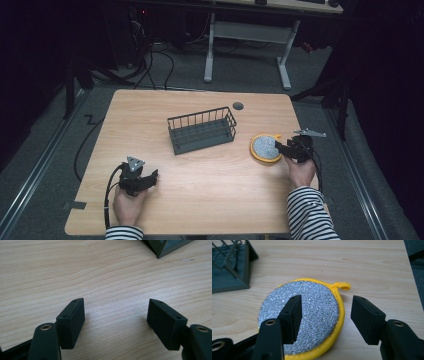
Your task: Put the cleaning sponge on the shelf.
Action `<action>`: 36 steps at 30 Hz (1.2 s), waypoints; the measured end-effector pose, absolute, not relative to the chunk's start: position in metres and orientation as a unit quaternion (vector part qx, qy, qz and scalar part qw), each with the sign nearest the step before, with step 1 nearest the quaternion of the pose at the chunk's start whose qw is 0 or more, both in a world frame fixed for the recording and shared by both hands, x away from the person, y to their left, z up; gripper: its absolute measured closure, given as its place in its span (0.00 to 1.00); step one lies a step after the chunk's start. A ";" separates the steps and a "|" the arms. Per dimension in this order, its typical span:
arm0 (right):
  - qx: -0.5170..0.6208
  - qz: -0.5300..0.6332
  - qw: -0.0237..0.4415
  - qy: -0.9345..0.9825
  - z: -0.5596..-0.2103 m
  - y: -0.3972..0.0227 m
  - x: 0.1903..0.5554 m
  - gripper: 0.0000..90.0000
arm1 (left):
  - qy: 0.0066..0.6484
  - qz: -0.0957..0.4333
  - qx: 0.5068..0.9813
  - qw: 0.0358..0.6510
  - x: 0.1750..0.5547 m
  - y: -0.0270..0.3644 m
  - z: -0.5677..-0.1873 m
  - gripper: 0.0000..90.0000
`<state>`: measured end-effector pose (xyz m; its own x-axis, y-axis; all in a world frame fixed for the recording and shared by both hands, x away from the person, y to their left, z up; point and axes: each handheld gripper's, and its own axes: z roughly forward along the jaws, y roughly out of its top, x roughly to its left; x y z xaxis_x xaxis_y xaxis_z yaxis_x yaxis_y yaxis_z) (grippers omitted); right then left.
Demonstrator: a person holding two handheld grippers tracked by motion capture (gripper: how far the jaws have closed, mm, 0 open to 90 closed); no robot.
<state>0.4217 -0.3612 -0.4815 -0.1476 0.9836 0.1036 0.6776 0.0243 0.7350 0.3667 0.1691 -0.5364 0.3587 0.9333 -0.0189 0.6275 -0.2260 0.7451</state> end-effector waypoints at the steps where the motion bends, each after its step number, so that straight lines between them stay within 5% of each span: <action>1: 0.615 0.335 0.225 0.677 -0.483 -0.362 0.424 0.47 | 0.520 0.224 0.750 0.341 0.367 0.169 -0.536 0.34; 22: 0.647 0.290 0.160 0.686 -0.499 -0.370 0.447 0.47 | 0.518 0.223 0.753 0.340 0.367 0.169 -0.536 0.34; 36: 0.640 0.282 0.094 0.709 -0.499 -0.372 0.459 0.73 | 0.518 0.223 0.753 0.340 0.367 0.169 -0.536 0.34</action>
